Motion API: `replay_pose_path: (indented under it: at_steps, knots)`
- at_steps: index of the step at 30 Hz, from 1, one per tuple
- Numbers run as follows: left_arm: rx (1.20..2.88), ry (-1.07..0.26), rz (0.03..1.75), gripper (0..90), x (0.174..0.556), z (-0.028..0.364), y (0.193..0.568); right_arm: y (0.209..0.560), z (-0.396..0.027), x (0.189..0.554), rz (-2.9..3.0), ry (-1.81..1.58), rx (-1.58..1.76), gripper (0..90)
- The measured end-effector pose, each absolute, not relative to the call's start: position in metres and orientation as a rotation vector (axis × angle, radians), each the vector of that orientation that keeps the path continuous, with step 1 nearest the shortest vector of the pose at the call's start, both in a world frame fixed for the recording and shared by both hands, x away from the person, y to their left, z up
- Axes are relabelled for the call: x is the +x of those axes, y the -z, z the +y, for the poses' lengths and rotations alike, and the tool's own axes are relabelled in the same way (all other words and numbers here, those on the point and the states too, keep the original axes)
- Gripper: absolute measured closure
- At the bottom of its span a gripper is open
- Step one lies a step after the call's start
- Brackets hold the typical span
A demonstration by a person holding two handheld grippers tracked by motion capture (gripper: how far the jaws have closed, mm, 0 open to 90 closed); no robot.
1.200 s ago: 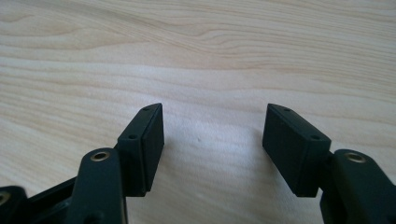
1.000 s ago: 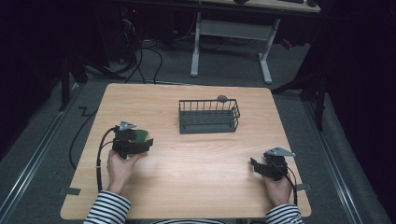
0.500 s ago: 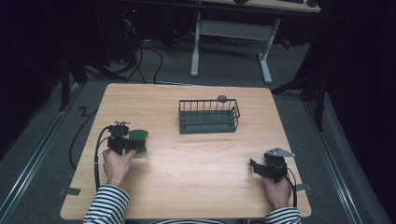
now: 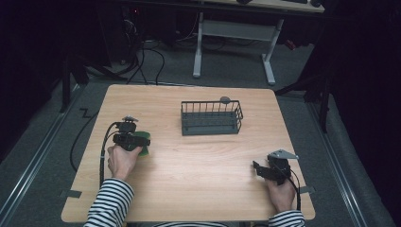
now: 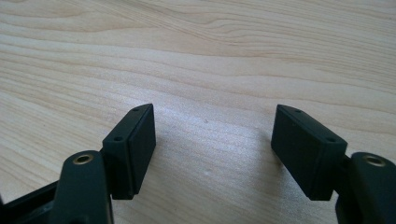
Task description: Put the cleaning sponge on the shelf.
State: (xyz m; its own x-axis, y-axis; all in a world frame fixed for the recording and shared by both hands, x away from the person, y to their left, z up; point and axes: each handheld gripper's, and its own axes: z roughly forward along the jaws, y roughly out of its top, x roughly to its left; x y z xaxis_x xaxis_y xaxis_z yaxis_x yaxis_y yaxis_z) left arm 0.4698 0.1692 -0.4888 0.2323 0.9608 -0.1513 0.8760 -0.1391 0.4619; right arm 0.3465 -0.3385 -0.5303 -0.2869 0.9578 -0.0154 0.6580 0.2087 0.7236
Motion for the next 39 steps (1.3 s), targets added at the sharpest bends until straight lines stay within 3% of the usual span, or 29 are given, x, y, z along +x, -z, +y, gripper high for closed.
replay_pose_path:
  at_steps: [14,39]
  knots:
    - [2.09,-0.168,1.752,18.8,0.479,0.169,0.503,0.53,-0.338,0.347,2.026,-0.853,1.491,30.1]
    - [2.124,-0.195,1.718,27.7,0.475,0.167,0.5,0.53,-0.338,0.347,2.032,-0.853,1.488,30.0]
